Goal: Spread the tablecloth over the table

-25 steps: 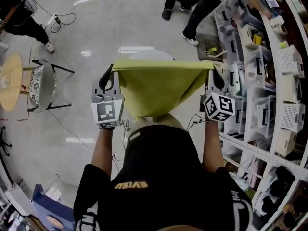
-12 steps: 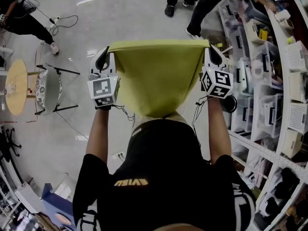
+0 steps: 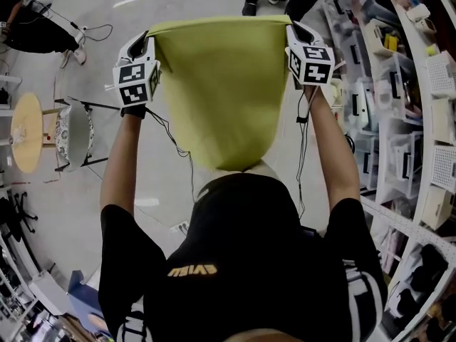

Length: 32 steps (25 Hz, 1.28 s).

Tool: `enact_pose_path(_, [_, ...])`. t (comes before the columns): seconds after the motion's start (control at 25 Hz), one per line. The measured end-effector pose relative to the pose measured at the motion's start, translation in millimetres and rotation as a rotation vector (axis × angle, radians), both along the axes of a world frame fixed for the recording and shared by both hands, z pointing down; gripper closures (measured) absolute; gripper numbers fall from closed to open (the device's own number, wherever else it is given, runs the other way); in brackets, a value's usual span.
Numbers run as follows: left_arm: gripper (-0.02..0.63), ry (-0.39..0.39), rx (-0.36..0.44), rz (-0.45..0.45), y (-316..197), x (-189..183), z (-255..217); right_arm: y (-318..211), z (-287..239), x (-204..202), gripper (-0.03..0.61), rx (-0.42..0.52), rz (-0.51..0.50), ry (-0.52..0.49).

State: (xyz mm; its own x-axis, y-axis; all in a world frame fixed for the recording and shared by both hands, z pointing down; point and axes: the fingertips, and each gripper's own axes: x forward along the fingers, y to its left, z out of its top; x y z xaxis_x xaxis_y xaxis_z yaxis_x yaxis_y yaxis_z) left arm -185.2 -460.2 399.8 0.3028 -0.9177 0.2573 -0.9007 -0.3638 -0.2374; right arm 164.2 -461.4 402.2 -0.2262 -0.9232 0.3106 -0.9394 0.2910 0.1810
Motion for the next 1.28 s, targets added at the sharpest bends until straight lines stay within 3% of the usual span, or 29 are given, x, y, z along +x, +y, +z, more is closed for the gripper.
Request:
enact_pose_path(0.52, [0.592, -0.266, 0.002, -0.089, -78.6, -46.9, -29.1, -70.8, -34.9, -49.2, 0.563, 0.014, -0.107, 0.104])
enact_pose_path(0.68, [0.592, -0.29, 0.012, -0.116, -89.2, -62.0, -42.5, -82.0, -45.6, -65.8, 0.563, 0.028, -0.125, 0.094])
enact_pose_path(0.84, [0.592, -0.256, 0.01, -0.109, -89.9, -62.0, -36.2, -88.0, -39.7, -67.1, 0.563, 0.008, -0.119, 0.078])
enact_pose_path(1.28, [0.592, -0.258, -0.092, -0.097, -74.0, -57.5, 29.0, -86.4, 19.4, -63.2, 0.563, -0.134, -0.106, 0.107])
